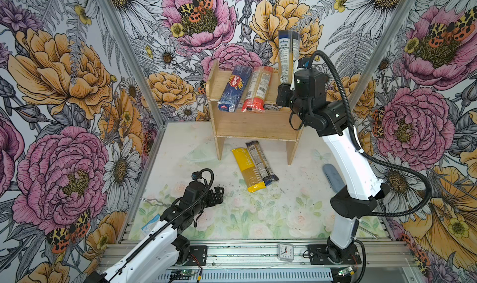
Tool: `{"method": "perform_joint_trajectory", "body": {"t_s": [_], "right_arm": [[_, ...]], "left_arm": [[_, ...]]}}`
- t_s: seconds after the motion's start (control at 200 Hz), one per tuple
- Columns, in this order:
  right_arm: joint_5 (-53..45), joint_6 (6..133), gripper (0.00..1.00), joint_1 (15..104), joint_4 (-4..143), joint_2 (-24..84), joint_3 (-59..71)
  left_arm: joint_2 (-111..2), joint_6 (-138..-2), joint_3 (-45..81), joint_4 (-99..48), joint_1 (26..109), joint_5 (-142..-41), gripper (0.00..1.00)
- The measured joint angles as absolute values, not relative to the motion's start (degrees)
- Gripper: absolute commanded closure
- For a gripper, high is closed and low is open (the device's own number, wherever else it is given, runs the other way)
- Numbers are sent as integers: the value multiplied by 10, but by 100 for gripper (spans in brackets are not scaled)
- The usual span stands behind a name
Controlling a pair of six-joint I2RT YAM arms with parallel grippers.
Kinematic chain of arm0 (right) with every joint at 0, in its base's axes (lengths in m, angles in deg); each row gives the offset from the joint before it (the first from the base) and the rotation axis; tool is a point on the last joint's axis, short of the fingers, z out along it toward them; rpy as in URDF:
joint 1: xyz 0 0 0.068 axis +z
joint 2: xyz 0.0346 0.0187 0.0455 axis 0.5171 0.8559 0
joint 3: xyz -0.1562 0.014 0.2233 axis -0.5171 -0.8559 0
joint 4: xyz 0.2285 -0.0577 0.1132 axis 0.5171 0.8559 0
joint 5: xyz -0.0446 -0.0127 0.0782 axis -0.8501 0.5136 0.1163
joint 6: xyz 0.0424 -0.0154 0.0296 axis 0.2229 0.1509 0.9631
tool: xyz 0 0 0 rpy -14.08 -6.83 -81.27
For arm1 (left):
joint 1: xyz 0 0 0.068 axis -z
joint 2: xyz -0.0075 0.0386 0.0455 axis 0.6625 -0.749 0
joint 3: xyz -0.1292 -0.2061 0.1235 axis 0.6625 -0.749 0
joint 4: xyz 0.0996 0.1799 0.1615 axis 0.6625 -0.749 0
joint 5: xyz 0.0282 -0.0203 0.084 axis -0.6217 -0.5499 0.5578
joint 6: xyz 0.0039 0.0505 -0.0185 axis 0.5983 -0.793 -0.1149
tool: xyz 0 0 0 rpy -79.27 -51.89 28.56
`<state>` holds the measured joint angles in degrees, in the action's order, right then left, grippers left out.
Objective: Place and organize the pasta boxes and bags onto the shelf
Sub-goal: 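Carry the upright pack over the top tier beside the red-and-white bag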
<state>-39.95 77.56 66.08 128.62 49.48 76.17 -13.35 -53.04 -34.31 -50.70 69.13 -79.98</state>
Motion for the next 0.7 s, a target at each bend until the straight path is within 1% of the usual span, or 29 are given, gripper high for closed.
{"method": "perform_joint_trajectory", "body": {"t_s": [0.21,0.555,0.611,0.701], "right_arm": [[-426,794,100,661,1288,493,710],[-452,805,100,668,1276,474,674],[-455,805,92,669,1276,473,674],[-458,805,92,669,1274,473,671]], "left_arm": [[-127,-530,-343,-508,691,-800,1],[-127,-530,-343,-510,695,-799,1],[-127,-530,-343,-512,696,-799,1],[-127,-530,-343,-512,699,-797,1]]}}
